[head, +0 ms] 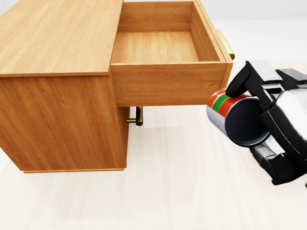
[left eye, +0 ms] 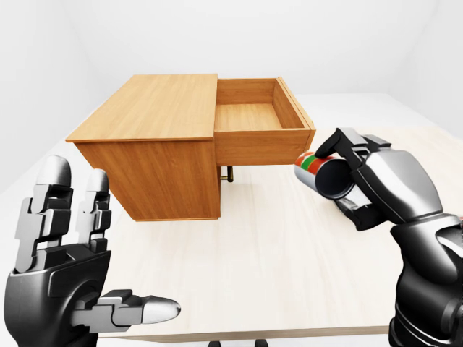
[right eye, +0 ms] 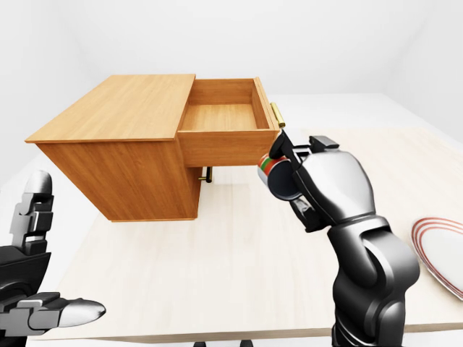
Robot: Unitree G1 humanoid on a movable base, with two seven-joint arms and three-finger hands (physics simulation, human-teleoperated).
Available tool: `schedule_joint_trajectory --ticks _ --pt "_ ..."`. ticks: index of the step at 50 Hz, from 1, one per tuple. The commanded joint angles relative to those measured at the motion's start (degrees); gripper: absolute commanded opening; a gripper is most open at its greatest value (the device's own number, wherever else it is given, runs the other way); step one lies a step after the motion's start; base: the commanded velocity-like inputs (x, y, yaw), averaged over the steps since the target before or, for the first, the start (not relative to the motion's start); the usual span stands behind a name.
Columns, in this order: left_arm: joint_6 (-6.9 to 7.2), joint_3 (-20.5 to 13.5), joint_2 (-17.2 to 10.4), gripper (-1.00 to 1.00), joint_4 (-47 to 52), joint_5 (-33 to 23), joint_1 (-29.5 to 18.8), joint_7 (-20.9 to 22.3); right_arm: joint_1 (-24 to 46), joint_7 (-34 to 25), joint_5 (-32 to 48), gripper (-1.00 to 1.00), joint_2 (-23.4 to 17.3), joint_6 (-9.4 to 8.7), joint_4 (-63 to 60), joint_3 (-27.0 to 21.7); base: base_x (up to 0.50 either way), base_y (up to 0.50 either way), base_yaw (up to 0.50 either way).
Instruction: Put the ketchup in the top drawer of the cabinet.
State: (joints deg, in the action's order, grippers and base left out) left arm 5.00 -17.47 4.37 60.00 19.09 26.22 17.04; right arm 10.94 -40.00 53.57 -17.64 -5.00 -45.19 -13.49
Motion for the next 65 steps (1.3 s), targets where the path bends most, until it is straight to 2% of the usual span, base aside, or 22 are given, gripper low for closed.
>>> schedule_joint_trajectory --ticks 1,22,27,33,37,44,47,52,65 --pt "0.0 0.4 0.0 1.0 0.0 -0.3 0.1 -0.1 -0.4 0.0 5.1 -1.0 4.8 0.0 -8.1 7.9 0.0 0.0 0.0" --pt "0.0 0.2 0.1 1.0 0.0 -0.3 0.1 0.1 0.2 0.0 6.9 -1.0 6.0 0.0 -8.1 7.4 0.0 0.0 0.0" --pt "0.0 -0.1 -0.8 1.0 0.0 1.0 0.2 -0.8 5.6 0.0 14.6 -1.0 3.2 0.0 -7.4 8.6 0.0 0.0 0.0" --pt "0.0 0.0 -1.1 1.0 0.0 1.0 0.1 -1.1 13.8 0.0 10.9 -1.0 -9.6 0.0 -4.4 12.1 0.0 0.0 0.0" --pt "0.0 -0.3 -1.3 1.0 0.0 1.4 0.0 -1.3 21.2 0.0 7.1 -1.0 -16.2 0.0 0.1 14.2 0.0 0.0 0.0" --pt "0.0 -0.3 -1.6 1.0 0.0 1.7 0.2 -1.6 29.7 0.0 3.4 -1.0 -21.4 0.0 6.0 16.8 0.0 0.0 0.0" --pt "0.0 -0.3 -1.5 1.0 0.0 1.5 -0.2 -1.6 36.2 0.0 0.9 -1.0 -23.5 0.0 11.2 17.8 0.0 0.0 0.0" --pt "0.0 -0.6 -1.5 1.0 0.0 1.8 -0.2 -1.5 42.2 0.0 0.1 -1.0 -23.5 0.0 18.4 17.9 0.0 0.0 0.0" --pt "0.0 -0.3 -1.0 1.0 0.0 1.0 -0.4 -1.1 55.5 0.0 4.6 -1.0 -17.4 0.0 42.0 14.7 0.0 0.0 0.0"
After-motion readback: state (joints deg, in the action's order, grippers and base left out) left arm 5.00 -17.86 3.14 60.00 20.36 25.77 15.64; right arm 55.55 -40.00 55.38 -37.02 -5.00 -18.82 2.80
